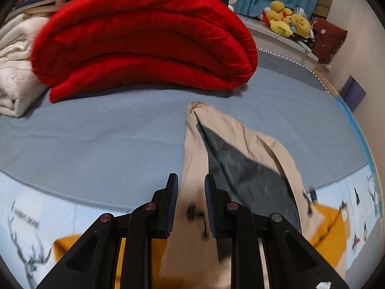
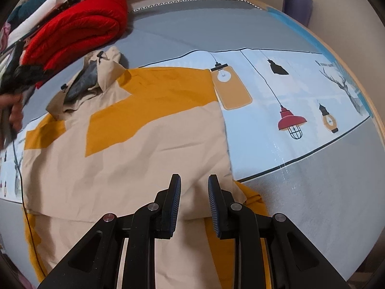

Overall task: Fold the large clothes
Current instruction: 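Grasp the dark-lined hood with the left gripper and lift it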

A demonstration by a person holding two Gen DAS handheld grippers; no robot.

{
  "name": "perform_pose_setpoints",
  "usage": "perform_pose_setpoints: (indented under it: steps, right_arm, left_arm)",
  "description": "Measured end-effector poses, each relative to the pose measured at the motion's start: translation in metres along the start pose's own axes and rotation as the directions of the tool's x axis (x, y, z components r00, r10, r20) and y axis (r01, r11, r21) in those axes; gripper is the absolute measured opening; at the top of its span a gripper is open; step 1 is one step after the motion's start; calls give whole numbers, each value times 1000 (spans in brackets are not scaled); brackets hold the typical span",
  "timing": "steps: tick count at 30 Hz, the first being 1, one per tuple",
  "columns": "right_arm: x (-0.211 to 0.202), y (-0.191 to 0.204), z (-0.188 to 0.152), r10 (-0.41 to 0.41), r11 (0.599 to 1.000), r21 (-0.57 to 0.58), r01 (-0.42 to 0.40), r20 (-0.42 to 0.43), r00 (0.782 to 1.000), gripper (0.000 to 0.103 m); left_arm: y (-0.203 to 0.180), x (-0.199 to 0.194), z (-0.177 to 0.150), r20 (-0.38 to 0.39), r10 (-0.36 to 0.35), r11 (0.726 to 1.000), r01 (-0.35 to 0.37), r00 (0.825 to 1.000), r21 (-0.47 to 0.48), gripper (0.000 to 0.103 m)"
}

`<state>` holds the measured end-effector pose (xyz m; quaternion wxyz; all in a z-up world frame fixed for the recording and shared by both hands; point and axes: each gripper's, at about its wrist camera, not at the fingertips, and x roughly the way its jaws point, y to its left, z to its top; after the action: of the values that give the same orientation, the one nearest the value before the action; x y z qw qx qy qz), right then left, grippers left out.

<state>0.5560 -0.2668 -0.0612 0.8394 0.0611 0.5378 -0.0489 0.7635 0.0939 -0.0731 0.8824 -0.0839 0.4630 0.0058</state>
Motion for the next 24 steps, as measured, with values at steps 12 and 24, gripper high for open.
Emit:
perform_pose_setpoints:
  steps: [12, 24]
  right_arm:
    - [11, -2, 1, -27, 1000, -9, 27, -16, 999, 25]
    - [-4, -13, 12, -6, 1000, 22, 6, 2, 1000, 25]
  left_arm:
    - [-21, 102, 46, -114, 12, 998, -19, 993, -62, 34]
    - [-39, 13, 18, -12, 6, 992, -4, 1000, 125, 0]
